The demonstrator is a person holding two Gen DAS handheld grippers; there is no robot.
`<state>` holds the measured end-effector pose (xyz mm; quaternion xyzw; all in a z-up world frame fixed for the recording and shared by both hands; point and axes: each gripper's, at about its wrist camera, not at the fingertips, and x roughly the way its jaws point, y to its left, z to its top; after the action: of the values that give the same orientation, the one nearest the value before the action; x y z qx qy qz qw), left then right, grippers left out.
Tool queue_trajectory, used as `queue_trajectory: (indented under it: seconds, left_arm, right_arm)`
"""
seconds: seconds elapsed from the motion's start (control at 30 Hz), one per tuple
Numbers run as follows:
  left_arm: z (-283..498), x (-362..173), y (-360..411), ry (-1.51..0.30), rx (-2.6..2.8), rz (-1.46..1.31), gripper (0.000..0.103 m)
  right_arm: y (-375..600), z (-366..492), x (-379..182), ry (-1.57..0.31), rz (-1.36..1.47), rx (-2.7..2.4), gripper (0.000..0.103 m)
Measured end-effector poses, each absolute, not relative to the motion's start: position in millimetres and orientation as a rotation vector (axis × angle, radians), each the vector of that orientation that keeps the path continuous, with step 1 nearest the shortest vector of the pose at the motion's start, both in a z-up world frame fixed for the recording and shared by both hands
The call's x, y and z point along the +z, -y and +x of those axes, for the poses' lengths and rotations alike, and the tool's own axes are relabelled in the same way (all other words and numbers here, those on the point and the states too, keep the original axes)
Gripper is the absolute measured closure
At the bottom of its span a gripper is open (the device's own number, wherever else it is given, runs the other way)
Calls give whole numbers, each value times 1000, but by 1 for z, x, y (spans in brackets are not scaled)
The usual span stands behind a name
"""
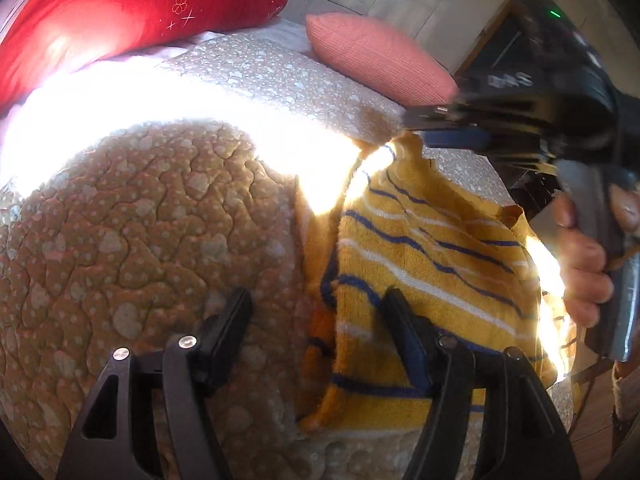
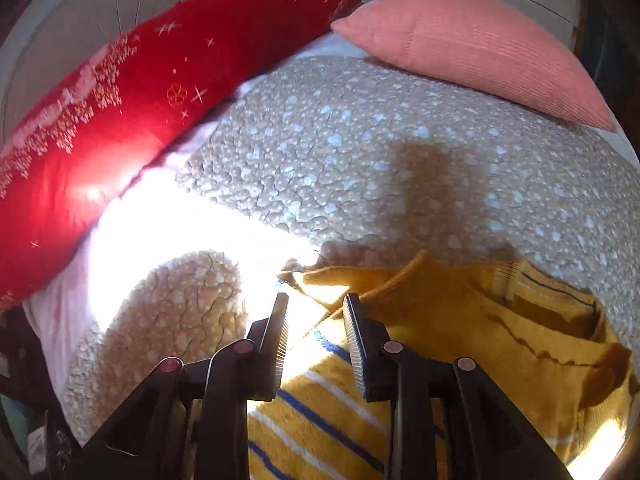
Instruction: Fold small clothes
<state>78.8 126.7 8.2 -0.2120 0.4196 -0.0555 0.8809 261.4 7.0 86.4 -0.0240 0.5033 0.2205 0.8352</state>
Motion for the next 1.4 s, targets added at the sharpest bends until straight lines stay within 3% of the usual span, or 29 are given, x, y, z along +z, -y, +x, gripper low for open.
queue_trajectory:
  seconds: [0.13, 0.3, 0.43, 0.53, 0.6, 0.63, 0.67, 0.8, 0.83, 0.87, 0.9, 0.93, 1.1, 1.23, 1.3, 1.4]
  left_arm:
    - [77, 9, -122, -880, -100, -419, 35]
    - [79, 10, -117, -883, -81, -395, 33]
    - [81, 10, -118, -877, -78, -393, 33]
    - [82, 9, -119, -873, -81, -398, 33]
    - [81, 8, -119, -873, -84, -402, 32]
    - [80, 8, -119, -874, -84, -403, 31]
    - [80, 8, -119, -875, -83, -402, 30]
    - [83, 9, -115, -880, -73, -374, 29]
    - [83, 9, -115, -880, -73, -375, 29]
    - [83, 9, -115, -880, -75, -378, 29]
    - [83, 9, -115, -879, -77, -383, 29]
    - [83, 8, -115, -880, -78, -386, 29]
    - [83, 8, -115, -881, -74, -378, 29]
    - [84, 7, -115, -880, -75, -380, 28]
    - [84, 7, -116, -881, -75, -380, 28]
    - [86, 7, -113, -883, -70, -366, 26]
  right_arm:
    - [78, 228, 111, -1061, -108, 311, 71]
    - [168, 196, 99, -1137, -34, 212, 71]
    - [198, 195, 69, -1243, 147, 284, 71]
    - [194, 185, 74, -1171, 56, 205, 71]
    - [188, 174, 84, -1088, -34, 129, 62]
    - [185, 168, 87, -1059, -80, 117, 46]
    - [179, 162, 87, -1040, -139, 117, 38]
    - [150, 152, 65, -1038, -481, 87, 38]
    - [144, 152, 56, -1024, -590, 33, 40]
    - [145, 152, 51, -1011, -647, -1, 54]
    - [147, 156, 49, -1014, -656, -21, 73]
    - [153, 163, 50, -1033, -621, -36, 103]
    - [230, 192, 82, -988, -244, -167, 103]
    - [287, 207, 71, -1068, -90, -286, 103]
    - [286, 195, 83, -1017, -39, -204, 103]
    - [250, 175, 101, -957, -122, -81, 85]
